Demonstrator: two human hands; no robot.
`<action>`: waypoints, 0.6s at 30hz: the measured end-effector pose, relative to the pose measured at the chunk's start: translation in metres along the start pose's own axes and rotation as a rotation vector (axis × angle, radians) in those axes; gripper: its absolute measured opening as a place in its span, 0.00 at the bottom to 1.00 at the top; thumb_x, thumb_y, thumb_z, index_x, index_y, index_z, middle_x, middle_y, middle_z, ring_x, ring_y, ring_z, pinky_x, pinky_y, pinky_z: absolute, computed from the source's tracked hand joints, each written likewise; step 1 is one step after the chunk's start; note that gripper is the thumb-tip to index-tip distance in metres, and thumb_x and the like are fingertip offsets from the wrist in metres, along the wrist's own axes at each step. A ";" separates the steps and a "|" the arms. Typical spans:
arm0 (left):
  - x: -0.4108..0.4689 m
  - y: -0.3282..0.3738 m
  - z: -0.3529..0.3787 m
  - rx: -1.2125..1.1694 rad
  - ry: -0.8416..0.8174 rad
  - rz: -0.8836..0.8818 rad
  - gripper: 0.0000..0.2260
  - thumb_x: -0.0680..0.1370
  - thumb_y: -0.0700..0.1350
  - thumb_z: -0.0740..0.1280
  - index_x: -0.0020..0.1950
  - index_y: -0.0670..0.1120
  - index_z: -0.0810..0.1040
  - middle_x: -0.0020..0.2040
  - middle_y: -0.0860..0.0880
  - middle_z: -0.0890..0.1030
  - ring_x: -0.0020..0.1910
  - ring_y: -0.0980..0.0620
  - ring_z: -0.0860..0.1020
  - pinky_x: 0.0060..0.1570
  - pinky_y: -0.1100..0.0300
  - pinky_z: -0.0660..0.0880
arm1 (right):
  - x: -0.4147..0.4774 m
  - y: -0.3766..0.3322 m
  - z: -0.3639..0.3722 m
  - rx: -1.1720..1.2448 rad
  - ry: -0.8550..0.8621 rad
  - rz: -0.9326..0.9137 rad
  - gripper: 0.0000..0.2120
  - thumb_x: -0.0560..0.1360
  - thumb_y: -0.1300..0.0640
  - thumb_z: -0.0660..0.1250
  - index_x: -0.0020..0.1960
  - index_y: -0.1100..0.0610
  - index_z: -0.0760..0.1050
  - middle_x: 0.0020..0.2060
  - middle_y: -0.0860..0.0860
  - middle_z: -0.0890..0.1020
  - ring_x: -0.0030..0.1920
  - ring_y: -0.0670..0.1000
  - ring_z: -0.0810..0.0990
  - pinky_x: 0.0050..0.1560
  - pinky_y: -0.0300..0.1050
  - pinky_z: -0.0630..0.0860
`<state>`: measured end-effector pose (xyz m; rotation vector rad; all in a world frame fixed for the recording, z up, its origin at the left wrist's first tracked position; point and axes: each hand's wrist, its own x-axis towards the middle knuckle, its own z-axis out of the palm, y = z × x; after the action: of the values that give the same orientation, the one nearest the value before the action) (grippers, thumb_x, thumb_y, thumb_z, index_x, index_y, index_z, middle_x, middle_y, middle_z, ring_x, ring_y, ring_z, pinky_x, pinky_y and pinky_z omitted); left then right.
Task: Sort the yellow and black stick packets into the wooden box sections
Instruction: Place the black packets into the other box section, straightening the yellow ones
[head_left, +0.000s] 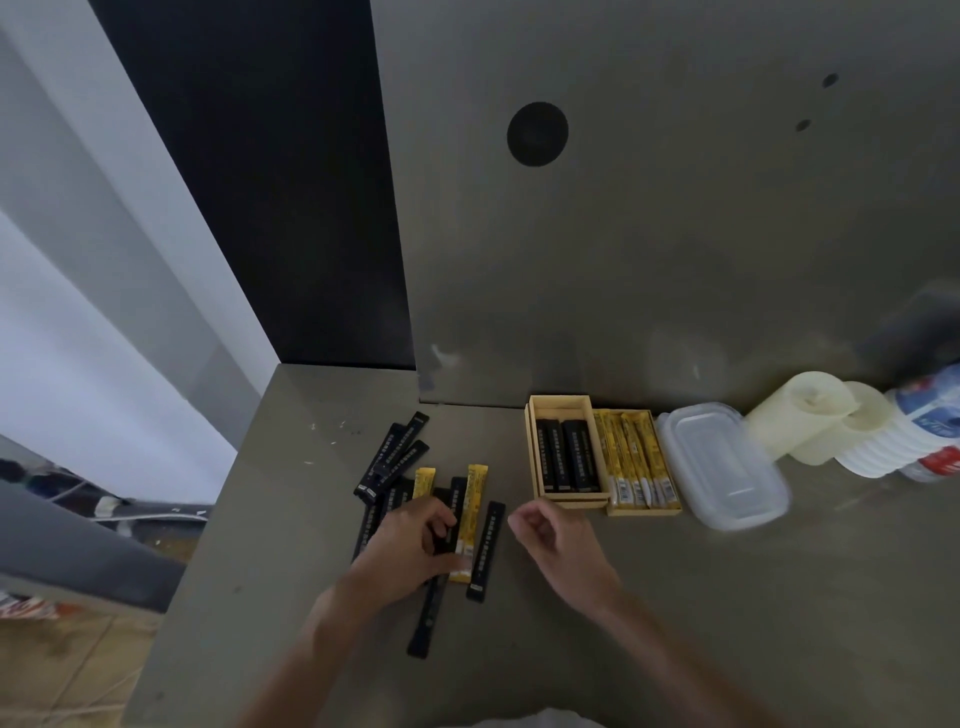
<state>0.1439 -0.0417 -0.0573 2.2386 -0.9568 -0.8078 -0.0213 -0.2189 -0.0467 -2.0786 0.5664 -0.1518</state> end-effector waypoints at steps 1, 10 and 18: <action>-0.001 0.000 0.000 0.057 -0.043 0.026 0.22 0.68 0.56 0.79 0.57 0.55 0.76 0.49 0.59 0.77 0.45 0.62 0.77 0.42 0.68 0.75 | 0.000 0.002 0.000 0.002 -0.004 0.010 0.10 0.81 0.44 0.63 0.54 0.48 0.78 0.44 0.43 0.82 0.48 0.41 0.81 0.48 0.34 0.77; 0.000 -0.001 0.001 0.114 -0.081 0.099 0.22 0.70 0.54 0.77 0.60 0.54 0.75 0.50 0.59 0.76 0.47 0.63 0.76 0.46 0.68 0.75 | -0.001 0.004 0.008 0.002 -0.080 0.054 0.07 0.81 0.44 0.62 0.54 0.45 0.77 0.45 0.43 0.83 0.48 0.40 0.82 0.51 0.41 0.81; 0.000 -0.012 0.000 0.209 -0.182 0.204 0.28 0.67 0.46 0.80 0.63 0.51 0.74 0.56 0.57 0.72 0.53 0.61 0.72 0.53 0.71 0.70 | 0.001 -0.008 0.012 -0.209 -0.179 -0.013 0.13 0.79 0.45 0.67 0.63 0.44 0.73 0.42 0.39 0.79 0.44 0.37 0.79 0.41 0.31 0.74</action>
<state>0.1489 -0.0341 -0.0658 2.2195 -1.3881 -0.8627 -0.0140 -0.2063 -0.0470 -2.2707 0.4757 0.0897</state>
